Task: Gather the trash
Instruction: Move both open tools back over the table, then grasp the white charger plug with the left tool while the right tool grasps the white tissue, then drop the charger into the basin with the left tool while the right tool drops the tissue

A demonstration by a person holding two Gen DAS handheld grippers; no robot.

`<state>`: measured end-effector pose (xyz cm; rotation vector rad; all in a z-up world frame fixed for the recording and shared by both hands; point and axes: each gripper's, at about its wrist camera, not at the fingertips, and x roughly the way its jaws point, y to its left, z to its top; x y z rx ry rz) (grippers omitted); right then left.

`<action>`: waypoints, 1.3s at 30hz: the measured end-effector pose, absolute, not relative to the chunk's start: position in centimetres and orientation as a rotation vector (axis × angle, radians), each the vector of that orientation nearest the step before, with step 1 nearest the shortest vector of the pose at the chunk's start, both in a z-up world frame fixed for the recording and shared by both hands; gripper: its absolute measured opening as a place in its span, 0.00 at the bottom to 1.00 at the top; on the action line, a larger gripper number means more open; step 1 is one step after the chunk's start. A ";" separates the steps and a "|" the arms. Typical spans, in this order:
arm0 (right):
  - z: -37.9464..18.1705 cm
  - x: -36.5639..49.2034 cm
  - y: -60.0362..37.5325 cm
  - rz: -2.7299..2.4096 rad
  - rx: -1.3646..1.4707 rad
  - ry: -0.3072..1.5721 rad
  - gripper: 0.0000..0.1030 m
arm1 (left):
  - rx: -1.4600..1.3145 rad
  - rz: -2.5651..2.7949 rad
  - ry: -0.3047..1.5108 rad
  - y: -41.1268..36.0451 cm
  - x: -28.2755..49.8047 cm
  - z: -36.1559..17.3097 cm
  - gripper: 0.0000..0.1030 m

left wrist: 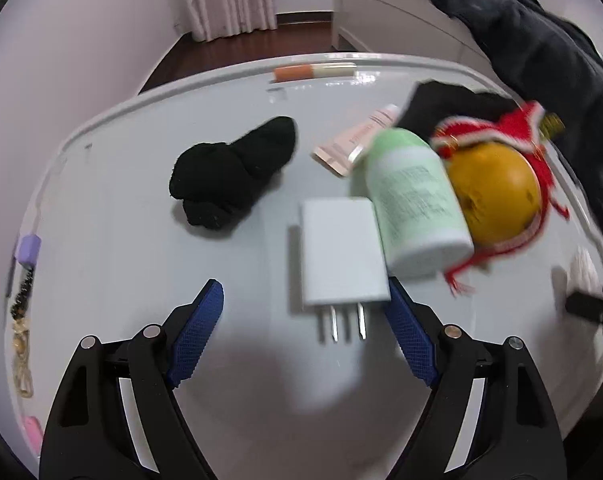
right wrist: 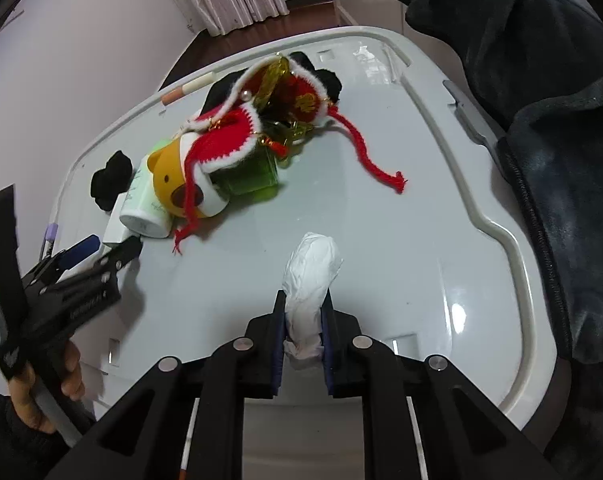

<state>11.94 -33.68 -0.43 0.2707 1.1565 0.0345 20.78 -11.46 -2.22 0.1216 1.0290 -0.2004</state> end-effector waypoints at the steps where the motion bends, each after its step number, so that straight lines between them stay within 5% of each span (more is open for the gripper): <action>1: -0.3 12.0 -33.6 0.040 0.271 1.153 0.15 | 0.091 -0.198 1.034 -11.2 21.3 -2.3 0.77; 4: -0.1 12.0 -33.1 0.062 0.262 1.149 0.15 | 0.044 -0.188 1.027 -10.8 22.3 -2.6 0.77; 6: -0.1 11.8 -32.5 0.070 0.243 1.147 0.14 | 0.069 -0.223 0.984 -11.3 22.1 -2.4 0.60; 7: -0.1 11.8 -32.0 0.068 0.227 1.140 0.14 | 0.122 -0.226 0.951 -12.0 21.6 -2.1 0.39; 17: 2.7 10.6 -29.3 0.098 0.144 0.993 0.14 | 0.051 -0.233 0.971 -7.8 14.3 2.4 0.38; 24: 5.0 1.5 -25.4 0.261 0.191 0.949 0.14 | 0.070 -0.230 0.965 -3.3 3.5 6.4 0.38; 39: 0.7 -10.2 -21.0 0.255 0.104 1.076 0.15 | 0.081 -0.294 1.126 -4.0 -5.3 -0.2 0.38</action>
